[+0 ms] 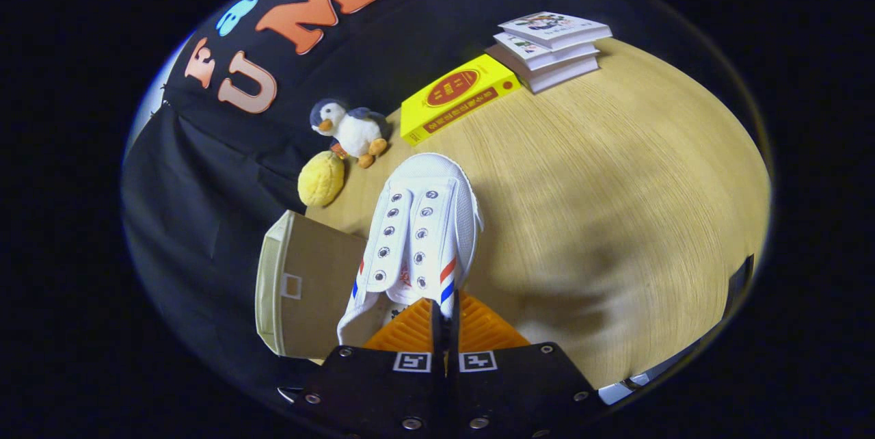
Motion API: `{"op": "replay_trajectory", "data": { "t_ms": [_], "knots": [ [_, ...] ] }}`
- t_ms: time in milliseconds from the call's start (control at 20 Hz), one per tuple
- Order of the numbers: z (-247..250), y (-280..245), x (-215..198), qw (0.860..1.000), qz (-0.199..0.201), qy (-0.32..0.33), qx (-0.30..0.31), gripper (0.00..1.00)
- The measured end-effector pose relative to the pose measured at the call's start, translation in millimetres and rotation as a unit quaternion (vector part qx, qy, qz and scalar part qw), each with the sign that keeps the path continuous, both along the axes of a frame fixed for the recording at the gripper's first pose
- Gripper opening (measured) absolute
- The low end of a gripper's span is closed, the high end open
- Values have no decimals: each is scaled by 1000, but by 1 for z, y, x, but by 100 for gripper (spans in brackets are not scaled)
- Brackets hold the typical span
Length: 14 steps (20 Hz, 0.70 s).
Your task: Open the storage box then place both shoes into the box .Put the left shoe in first, then the right shoe, with the right side of both shoes facing outward in a uniform manner.
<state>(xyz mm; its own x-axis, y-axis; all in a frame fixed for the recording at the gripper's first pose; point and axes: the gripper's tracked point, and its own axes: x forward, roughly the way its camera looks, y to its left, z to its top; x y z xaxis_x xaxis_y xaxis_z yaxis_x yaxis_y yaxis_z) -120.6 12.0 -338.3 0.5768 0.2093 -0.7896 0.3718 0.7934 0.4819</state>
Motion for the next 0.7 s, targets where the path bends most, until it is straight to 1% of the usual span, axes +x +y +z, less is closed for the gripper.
{"op": "replay_trajectory", "data": {
  "t_ms": [200,400,550,700],
  "knots": [
    [46,38,31,999,38,-29,-12,0],
    [76,93,58,996,81,-47,-14,1],
    [83,140,71,992,118,-45,-21,1],
    [76,185,79,988,148,-32,-28,1]
  ]
}}
